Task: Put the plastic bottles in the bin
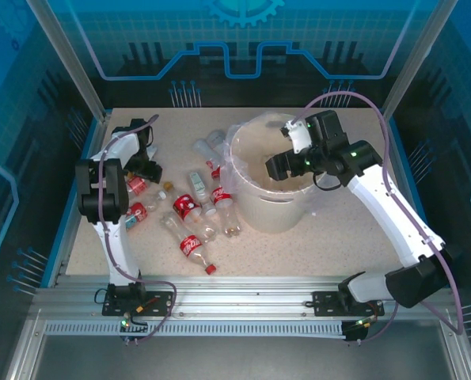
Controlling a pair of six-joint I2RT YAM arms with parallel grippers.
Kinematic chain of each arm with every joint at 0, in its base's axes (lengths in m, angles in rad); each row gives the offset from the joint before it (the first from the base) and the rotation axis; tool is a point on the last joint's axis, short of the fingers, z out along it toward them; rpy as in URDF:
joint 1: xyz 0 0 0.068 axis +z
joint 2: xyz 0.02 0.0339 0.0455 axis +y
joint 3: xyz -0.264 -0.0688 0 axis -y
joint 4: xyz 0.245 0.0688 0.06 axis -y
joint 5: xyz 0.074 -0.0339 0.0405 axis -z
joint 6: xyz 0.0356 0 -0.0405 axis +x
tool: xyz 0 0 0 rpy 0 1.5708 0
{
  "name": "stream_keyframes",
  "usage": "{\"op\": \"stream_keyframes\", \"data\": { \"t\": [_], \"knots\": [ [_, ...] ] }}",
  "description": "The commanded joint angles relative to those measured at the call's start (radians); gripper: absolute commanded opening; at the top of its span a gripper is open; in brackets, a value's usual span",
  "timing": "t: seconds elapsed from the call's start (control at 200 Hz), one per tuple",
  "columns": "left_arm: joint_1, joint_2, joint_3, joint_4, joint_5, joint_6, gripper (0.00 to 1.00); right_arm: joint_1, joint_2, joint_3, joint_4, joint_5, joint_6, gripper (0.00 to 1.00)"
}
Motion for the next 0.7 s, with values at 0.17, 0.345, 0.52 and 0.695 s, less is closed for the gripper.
{"op": "stream_keyframes", "data": {
  "t": [0.17,0.345,0.52,0.695],
  "knots": [
    [0.02,0.023,0.044,-0.008,0.009,0.013,0.68,0.014,-0.071,-0.029,0.058,0.014,0.033,0.84],
    [0.021,0.0,0.098,-0.032,-0.011,0.016,0.67,0.015,-0.09,-0.034,0.075,0.023,0.044,0.84],
    [0.023,-0.038,0.196,-0.087,-0.014,-0.014,0.63,0.021,-0.103,-0.032,0.121,0.022,0.061,0.84],
    [0.025,-0.131,0.29,-0.132,0.062,-0.107,0.58,0.042,-0.107,-0.031,0.188,0.01,0.069,0.84]
  ]
}}
